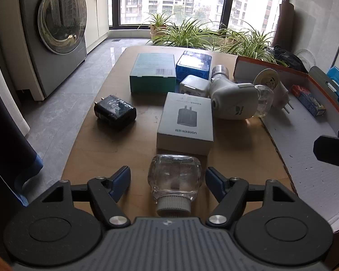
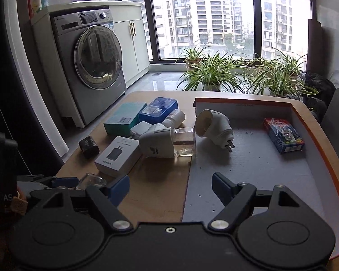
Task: Organize rigid objects
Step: 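Grasp the clear glass bottle by its body with the left gripper, then grasp the white plug adapter with the right gripper while the left holds the bottle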
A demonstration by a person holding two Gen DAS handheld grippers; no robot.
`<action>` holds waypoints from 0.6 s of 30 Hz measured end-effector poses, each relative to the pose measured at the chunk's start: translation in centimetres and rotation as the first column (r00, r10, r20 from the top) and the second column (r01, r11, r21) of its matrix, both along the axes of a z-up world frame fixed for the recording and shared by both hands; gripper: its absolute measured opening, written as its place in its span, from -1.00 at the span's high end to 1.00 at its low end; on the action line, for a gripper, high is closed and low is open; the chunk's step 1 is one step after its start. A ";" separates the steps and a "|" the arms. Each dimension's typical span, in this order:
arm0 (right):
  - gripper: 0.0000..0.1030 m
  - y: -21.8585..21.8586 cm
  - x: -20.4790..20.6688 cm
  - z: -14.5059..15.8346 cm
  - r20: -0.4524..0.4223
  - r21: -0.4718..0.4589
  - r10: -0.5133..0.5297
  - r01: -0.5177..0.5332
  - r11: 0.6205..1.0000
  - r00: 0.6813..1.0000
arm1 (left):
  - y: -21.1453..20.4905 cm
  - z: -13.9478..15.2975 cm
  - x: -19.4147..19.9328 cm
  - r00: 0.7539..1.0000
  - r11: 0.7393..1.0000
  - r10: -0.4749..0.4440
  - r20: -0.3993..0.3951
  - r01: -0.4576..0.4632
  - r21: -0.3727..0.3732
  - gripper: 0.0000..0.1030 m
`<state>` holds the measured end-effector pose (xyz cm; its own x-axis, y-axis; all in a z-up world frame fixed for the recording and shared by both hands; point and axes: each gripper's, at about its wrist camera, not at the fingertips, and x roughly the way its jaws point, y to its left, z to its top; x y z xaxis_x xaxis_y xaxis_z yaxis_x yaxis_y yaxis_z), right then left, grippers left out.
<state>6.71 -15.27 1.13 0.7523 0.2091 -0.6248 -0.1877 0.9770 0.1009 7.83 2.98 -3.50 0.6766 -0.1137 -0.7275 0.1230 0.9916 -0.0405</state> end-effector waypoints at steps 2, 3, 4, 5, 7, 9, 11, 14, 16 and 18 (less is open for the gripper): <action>-0.83 0.0 0.8 0.1 0.008 -0.029 0.040 -0.040 0.999 0.999 | 0.0 0.1 -0.1 1.000 1.000 -0.019 0.018 0.019 -0.013 0.02; -0.83 0.1 1.2 0.1 0.013 -0.046 0.073 -0.073 0.996 0.997 | 0.1 0.2 -0.2 1.000 1.000 -0.021 0.020 0.021 -0.014 0.02; -0.83 0.2 1.8 0.2 0.014 -0.068 0.114 -0.112 0.991 0.993 | 0.1 0.1 -0.3 0.999 0.999 -0.029 0.025 0.029 -0.018 0.02; -0.83 0.5 2.6 0.3 0.011 -0.106 0.164 -0.162 0.981 0.986 | 0.1 0.1 -0.3 0.999 0.999 -0.037 0.031 0.038 -0.024 0.02; -0.83 1.3 4.1 0.4 0.003 -0.195 0.254 -0.248 0.949 0.967 | 0.2 0.1 -0.6 0.999 0.999 -0.039 0.037 0.040 -0.029 0.03; -0.83 2.3 5.6 0.4 -0.005 -0.275 0.325 -0.314 0.909 0.946 | 0.4 0.1 -0.8 0.999 0.998 -0.041 0.034 0.042 -0.046 0.02; -0.83 3.1 7.1 0.4 -0.013 -0.326 0.389 -0.372 0.869 0.921 | 0.6 0.2 -0.6 0.999 0.997 -0.038 0.027 0.040 -0.066 0.02; -0.83 4.4 10.5 -0.3 -0.094 -0.367 0.467 -0.466 0.805 0.879 | 1.1 0.3 -0.5 0.999 0.995 -0.031 0.023 0.033 -0.095 0.02; -0.83 5.0 12.5 -1.0 -0.148 -0.388 0.492 -0.508 0.769 0.858 | 1.3 0.4 -0.5 0.999 0.993 -0.030 0.024 0.032 -0.111 0.02; -0.83 5.5 14.3 -1.9 -0.218 -0.389 0.503 -0.547 0.741 0.836 | 1.5 0.5 -0.3 0.999 0.992 -0.028 0.020 0.030 -0.121 0.02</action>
